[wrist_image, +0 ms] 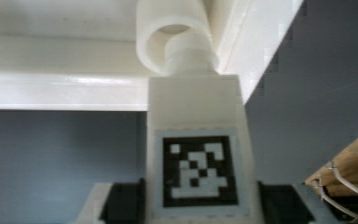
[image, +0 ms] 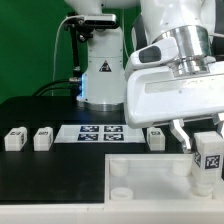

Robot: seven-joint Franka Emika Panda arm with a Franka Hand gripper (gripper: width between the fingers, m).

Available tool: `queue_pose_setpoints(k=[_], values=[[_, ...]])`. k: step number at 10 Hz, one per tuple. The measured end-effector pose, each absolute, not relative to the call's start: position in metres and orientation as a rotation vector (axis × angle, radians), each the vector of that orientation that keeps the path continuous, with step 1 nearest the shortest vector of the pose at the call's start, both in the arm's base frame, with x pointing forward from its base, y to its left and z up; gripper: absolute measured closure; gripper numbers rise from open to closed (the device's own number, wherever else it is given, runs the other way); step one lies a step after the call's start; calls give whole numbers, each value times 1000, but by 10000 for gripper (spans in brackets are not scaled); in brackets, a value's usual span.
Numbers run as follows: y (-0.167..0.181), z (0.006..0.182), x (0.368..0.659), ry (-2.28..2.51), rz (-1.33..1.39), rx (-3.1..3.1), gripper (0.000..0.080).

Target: Assemble one leg

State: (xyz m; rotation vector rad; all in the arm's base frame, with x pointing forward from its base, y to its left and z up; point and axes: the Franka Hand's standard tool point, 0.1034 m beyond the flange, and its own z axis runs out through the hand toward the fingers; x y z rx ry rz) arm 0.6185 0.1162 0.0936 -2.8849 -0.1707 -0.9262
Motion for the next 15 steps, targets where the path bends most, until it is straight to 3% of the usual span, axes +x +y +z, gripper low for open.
queue_pose_setpoints(k=[6, 10, 11, 12, 13, 14, 15], values=[[112, 77, 613, -177, -899, -2899, 506], [113, 77, 615, -177, -902, -2898, 506], [113, 75, 614, -178, -886, -2902, 434], [113, 74, 613, -178, -879, -2904, 434], [113, 74, 613, -178, -879, -2904, 251], [113, 74, 613, -178, -878, -2904, 251], [113, 73, 613, -178, -877, -2904, 169]])
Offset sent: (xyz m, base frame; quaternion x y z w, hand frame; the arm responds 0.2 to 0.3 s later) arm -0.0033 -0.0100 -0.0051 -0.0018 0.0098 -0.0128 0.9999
